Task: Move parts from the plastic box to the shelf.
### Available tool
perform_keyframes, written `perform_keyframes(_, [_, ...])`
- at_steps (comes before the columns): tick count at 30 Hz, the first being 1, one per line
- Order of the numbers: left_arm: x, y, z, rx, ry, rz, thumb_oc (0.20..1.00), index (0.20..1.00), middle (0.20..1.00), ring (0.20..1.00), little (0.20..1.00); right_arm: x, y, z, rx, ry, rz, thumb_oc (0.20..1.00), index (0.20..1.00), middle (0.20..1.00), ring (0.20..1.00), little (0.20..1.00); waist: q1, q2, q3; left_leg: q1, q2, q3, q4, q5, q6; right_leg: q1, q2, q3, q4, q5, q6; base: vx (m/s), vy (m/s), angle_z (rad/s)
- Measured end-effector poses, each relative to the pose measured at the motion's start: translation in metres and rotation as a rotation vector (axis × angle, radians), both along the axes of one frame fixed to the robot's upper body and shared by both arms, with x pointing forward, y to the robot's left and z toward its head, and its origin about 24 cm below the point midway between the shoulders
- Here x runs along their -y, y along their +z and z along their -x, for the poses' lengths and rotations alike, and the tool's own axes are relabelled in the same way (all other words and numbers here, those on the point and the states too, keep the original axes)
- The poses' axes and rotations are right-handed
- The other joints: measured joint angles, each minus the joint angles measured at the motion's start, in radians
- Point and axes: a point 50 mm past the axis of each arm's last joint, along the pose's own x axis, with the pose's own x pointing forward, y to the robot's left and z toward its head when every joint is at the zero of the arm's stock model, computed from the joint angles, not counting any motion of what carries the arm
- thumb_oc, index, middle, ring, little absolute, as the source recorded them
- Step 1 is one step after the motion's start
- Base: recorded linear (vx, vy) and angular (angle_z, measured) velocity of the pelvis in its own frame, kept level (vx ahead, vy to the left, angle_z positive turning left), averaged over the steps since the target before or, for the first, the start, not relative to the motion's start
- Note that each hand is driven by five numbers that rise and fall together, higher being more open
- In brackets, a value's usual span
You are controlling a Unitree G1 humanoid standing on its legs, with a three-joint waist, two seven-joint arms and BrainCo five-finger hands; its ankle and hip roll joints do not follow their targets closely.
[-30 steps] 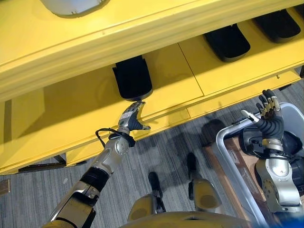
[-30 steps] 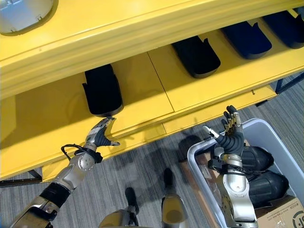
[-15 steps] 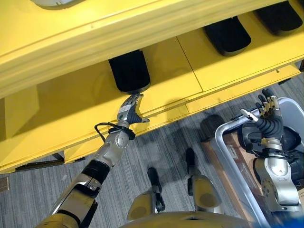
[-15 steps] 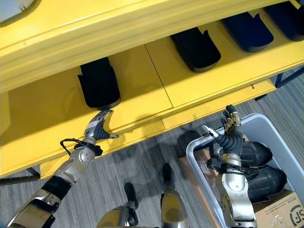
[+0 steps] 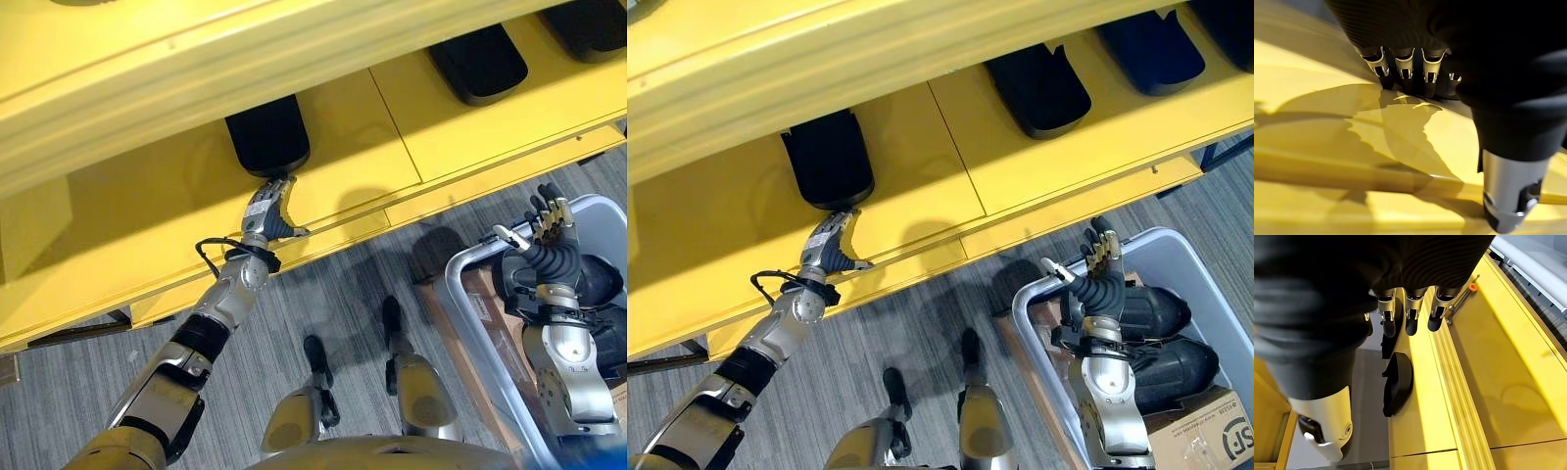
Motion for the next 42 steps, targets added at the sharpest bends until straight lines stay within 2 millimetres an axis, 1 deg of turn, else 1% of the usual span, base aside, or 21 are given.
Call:
perform_keyframes(18, [0.003,0.0,0.0,-0.002,-0.01,0.003,1.0,1.0,1.0,1.0,1.0,0.0,0.0,0.0,0.0,0.0,0.0,1.0,1.0,1.0,1.0,1.0,-0.001,-0.001,0.0,0.0,0.0,0.0,0.0,0.0,0.0,0.0,0.0,0.0,0.0,0.0,0.0,0.0,0.0,0.0])
perform_keyframes(19, [0.004,-0.005,0.003,-0.015,-0.013,0.019,1.0,1.0,1.0,1.0,1.0,0.0,0.0,0.0,0.001,-0.001,0.0,1.0,1.0,1.0,1.0,1.0,0.002,-0.001,0.0,0.001,0.0,-0.001,0.0,0.0,0.0,0.001,0.0,-0.001,0.0,0.0,0.0,0.0,0.0,0.0])
perform_keyframes(24, [0.007,-0.005,0.005,-0.02,-0.028,0.083,1.0,1.0,1.0,1.0,1.0,0.0,0.001,-0.001,0.003,0.0,0.0,1.0,1.0,1.0,1.0,1.0,0.005,-0.001,0.0,0.004,0.0,-0.006,0.0,0.0,0.0,0.008,-0.001,-0.003,0.0,0.001,0.0,0.0,-0.001,0.03])
perform_keyframes(27, [0.005,-0.01,0.014,-0.04,-0.043,0.205,1.0,1.0,1.0,1.0,1.0,-0.002,0.004,-0.004,0.02,0.007,0.0,1.0,1.0,1.0,1.0,1.0,0.008,-0.001,0.0,0.008,0.0,-0.009,0.0,0.0,0.0,0.013,0.0,-0.004,0.0,0.001,-0.001,0.0,0.0,0.0])
perform_keyframes(29, [0.004,-0.016,0.028,-0.06,-0.057,0.311,1.0,1.0,1.0,1.0,1.0,-0.002,0.008,-0.006,0.035,0.009,0.0,1.0,1.0,1.0,1.0,1.0,0.006,-0.002,0.001,0.018,0.0,-0.011,0.0,0.0,0.0,0.023,-0.001,-0.004,0.0,0.0,0.0,0.0,0.0,0.0])
perform_keyframes(30, [0.004,-0.017,0.032,-0.066,-0.059,0.338,1.0,1.0,1.0,1.0,1.0,-0.002,0.008,-0.006,0.038,0.01,0.0,1.0,1.0,1.0,1.0,1.0,0.007,-0.002,0.001,0.02,0.0,-0.011,0.0,0.0,0.0,0.025,-0.001,-0.004,0.0,0.0,0.0,0.0,0.0,0.0])
perform_keyframes(32, [-0.001,-0.025,0.05,-0.11,-0.066,0.499,1.0,1.0,1.0,1.0,1.0,-0.003,0.009,-0.007,0.041,0.014,0.0,1.0,1.0,1.0,1.0,1.0,0.021,-0.001,0.001,0.029,0.0,-0.015,0.0,0.0,0.0,0.035,-0.001,-0.005,0.0,-0.002,0.0,0.0,0.0,0.0])
perform_keyframes(33, [-0.005,-0.027,0.061,-0.126,-0.066,0.588,1.0,1.0,1.0,1.0,1.0,-0.002,0.009,-0.007,0.042,0.011,0.001,1.0,1.0,1.0,1.0,1.0,0.016,-0.003,0.001,0.033,0.0,-0.017,0.0,0.0,0.0,0.038,-0.001,-0.006,0.0,-0.003,0.0,-0.01,0.012,0.06])
perform_keyframes(34, [-0.009,-0.036,0.073,-0.158,-0.05,0.659,1.0,1.0,1.0,1.0,1.0,-0.001,0.009,-0.007,0.042,0.006,0.001,1.0,1.0,1.0,1.0,1.0,0.025,-0.001,0.0,0.035,0.0,-0.02,0.0,0.0,0.0,0.043,-0.001,-0.01,0.0,-0.003,0.0,0.0,0.034,0.09])
perform_keyframes(36, [-0.015,-0.039,0.084,-0.18,-0.039,0.759,1.0,1.0,1.0,1.0,1.0,0.0,0.008,-0.007,0.037,0.008,0.002,1.0,1.0,1.0,1.0,1.0,0.043,-0.001,0.0,0.038,0.0,-0.027,0.0,0.0,0.0,0.05,-0.003,-0.017,0.0,-0.003,0.0,0.0,0.033,0.12])
perform_keyframes(37, [-0.019,-0.044,0.092,-0.214,-0.028,0.825,1.0,1.0,1.0,1.0,1.0,0.0,0.008,-0.007,0.036,0.012,0.004,1.0,1.0,1.0,1.0,1.0,0.05,-0.001,0.0,0.046,0.0,-0.03,0.0,0.0,0.0,0.06,-0.004,-0.021,0.0,-0.003,0.0,0.01,0.056,0.18])
perform_keyframes(38, [-0.027,-0.056,0.103,-0.273,0.013,0.898,1.0,1.0,1.0,1.0,1.0,-0.001,0.009,-0.009,0.04,0.021,0.006,1.0,1.0,1.0,1.0,1.0,0.061,0.0,-0.001,0.057,-0.001,-0.041,0.0,0.0,0.0,0.078,-0.007,-0.029,0.0,-0.008,0.001,0.01,0.056,0.2])
perform_keyframes(42, [-0.035,-0.073,0.125,-0.365,0.063,1.006,1.0,1.0,1.0,1.0,1.0,-0.001,0.011,-0.013,0.046,0.036,0.012,1.0,1.0,1.0,1.0,1.0,0.079,0.003,-0.009,0.067,-0.007,-0.055,0.0,0.0,0.002,0.096,-0.014,-0.043,0.002,-0.012,0.0,0.01,0.064,0.14])
